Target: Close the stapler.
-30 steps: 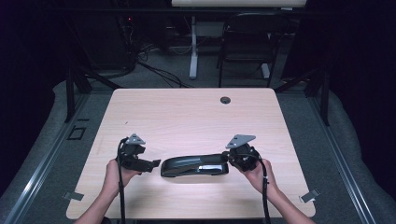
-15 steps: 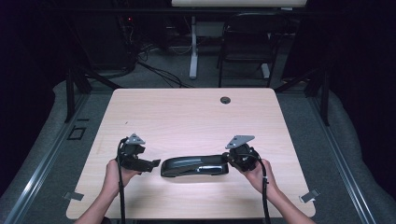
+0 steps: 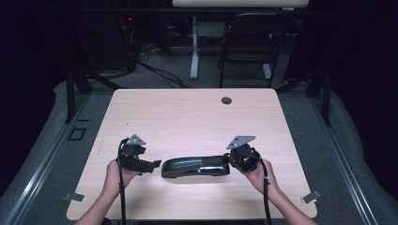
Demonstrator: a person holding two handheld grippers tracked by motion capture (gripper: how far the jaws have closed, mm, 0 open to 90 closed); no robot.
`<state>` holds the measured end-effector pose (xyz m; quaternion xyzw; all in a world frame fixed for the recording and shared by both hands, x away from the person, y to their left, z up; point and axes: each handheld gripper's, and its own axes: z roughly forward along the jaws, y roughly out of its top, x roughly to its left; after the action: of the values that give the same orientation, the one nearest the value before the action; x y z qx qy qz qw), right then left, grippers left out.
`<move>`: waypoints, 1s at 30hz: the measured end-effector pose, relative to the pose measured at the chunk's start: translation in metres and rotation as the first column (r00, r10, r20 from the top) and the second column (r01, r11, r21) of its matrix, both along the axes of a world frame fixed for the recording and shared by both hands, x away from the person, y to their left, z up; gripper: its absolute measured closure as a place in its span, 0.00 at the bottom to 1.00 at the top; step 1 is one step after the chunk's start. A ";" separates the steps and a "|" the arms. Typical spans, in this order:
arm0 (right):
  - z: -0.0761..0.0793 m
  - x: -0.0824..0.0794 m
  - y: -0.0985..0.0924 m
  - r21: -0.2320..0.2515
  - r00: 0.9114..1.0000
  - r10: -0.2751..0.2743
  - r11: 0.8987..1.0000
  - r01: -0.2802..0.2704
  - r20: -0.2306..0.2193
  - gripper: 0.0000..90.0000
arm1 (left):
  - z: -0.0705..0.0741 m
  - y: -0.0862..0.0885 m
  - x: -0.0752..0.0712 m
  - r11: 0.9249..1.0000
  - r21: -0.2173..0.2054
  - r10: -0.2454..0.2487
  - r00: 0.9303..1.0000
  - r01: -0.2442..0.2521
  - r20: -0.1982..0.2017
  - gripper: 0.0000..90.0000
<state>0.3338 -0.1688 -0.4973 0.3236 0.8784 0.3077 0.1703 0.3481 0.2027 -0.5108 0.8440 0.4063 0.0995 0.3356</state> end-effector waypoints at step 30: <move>0.047 -0.013 -0.024 0.111 0.997 -0.004 0.994 -0.004 0.072 0.34 | 0.003 0.002 -0.002 1.000 0.013 0.018 0.999 -0.018 0.028 0.13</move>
<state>0.3203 -0.1927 -0.4503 0.3214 0.8532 0.3675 0.1836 0.3457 0.2044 -0.5082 0.8411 0.4086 0.1169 0.3346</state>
